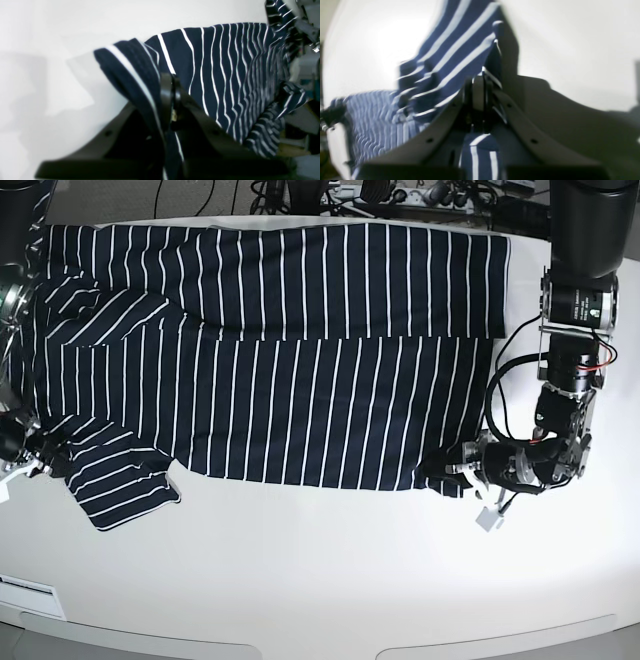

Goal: Fold the T-shirt properly
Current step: 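Grasp the hem corner with the left gripper and the sleeve with the right, then fold the hem up over the shirt toward the collar with both grippers, then grasp the sleeve end with the right gripper and tuck it onto the strip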

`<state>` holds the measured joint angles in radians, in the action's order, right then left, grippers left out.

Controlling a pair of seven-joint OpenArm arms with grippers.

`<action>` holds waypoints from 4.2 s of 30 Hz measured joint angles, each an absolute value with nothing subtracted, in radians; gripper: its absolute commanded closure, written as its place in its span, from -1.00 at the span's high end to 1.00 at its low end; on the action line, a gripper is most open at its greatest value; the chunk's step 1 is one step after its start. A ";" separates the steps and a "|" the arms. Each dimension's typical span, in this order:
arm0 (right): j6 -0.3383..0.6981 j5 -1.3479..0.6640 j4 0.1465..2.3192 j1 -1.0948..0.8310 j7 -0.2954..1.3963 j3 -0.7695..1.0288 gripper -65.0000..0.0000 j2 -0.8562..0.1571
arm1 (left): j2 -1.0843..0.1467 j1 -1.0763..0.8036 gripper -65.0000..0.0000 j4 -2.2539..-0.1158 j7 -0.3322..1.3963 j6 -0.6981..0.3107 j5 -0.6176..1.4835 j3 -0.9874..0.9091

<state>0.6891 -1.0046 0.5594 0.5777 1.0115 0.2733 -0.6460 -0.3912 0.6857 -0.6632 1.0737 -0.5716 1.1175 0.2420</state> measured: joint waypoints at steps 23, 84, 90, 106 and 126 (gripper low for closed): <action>0.693 -1.063 1.146 0.251 1.082 0.043 -1.00 -0.862 | -0.495 0.790 -1.00 -0.661 1.287 -0.690 1.275 0.245; 0.696 -1.353 1.153 0.186 1.400 0.043 -1.00 -0.933 | -0.948 0.410 -1.00 -1.496 1.388 -0.690 1.474 0.405; 0.697 -1.353 1.154 0.176 1.399 0.043 -1.00 -0.930 | -0.948 0.346 -1.00 -1.496 1.385 -0.690 1.474 0.404; 0.697 -1.465 1.282 0.148 1.330 0.045 -0.14 -0.981 | -0.947 0.211 0.14 -1.496 1.388 -0.690 1.467 0.405; 0.451 -0.599 1.274 0.142 0.810 0.044 0.06 -0.651 | -0.947 0.211 0.14 -1.495 1.366 -0.690 1.467 0.405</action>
